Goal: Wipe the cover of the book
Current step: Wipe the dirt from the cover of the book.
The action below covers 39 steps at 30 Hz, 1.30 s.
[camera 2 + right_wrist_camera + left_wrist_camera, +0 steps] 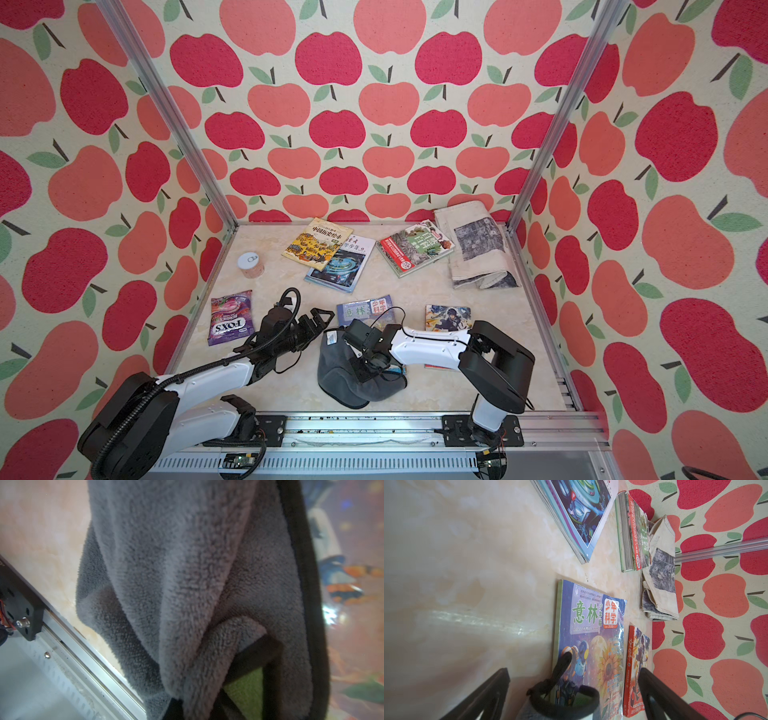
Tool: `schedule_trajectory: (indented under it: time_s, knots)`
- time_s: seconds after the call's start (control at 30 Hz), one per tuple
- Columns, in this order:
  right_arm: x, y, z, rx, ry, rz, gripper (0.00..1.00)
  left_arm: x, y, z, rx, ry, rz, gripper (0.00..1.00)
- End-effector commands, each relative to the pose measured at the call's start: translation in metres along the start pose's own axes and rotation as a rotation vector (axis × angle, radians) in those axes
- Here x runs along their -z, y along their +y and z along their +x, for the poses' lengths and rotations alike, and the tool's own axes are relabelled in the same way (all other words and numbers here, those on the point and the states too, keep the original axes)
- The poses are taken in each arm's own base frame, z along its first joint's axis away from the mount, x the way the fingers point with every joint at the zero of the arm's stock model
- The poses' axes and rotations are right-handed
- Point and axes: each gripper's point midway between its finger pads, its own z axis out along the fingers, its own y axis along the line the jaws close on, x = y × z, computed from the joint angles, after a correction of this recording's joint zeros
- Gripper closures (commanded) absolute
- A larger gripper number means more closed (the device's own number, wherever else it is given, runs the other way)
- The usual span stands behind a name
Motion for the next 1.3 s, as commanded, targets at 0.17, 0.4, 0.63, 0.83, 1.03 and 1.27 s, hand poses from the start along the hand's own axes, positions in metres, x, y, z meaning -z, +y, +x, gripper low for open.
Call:
schedule_trajectory:
  time_s: [0.17,0.4,0.63,0.83,1.03,1.27]
  knots:
    - [0.025,-0.079,0.054,-0.223,0.025,0.117,1.00,-0.008,-0.003,-0.004,-0.004,0.008,-0.007,0.01]
    - [0.039,-0.100,0.063,-0.245,0.006,0.179,1.00,-0.015,-0.007,-0.004,-0.005,0.024,-0.002,0.01]
    - [0.021,-0.063,0.025,-0.174,0.017,0.079,1.00,-0.016,-0.009,-0.001,-0.005,0.041,-0.001,0.01]
    - [0.006,-0.015,-0.008,-0.080,0.027,-0.015,1.00,-0.022,-0.006,0.007,-0.001,0.063,-0.009,0.01]
    - [0.000,0.004,-0.035,-0.080,0.019,-0.082,1.00,-0.029,-0.002,0.014,0.021,0.084,-0.002,0.01]
    - [-0.007,-0.020,-0.084,-0.140,-0.002,-0.089,1.00,-0.023,-0.005,0.010,0.019,0.063,0.002,0.01]
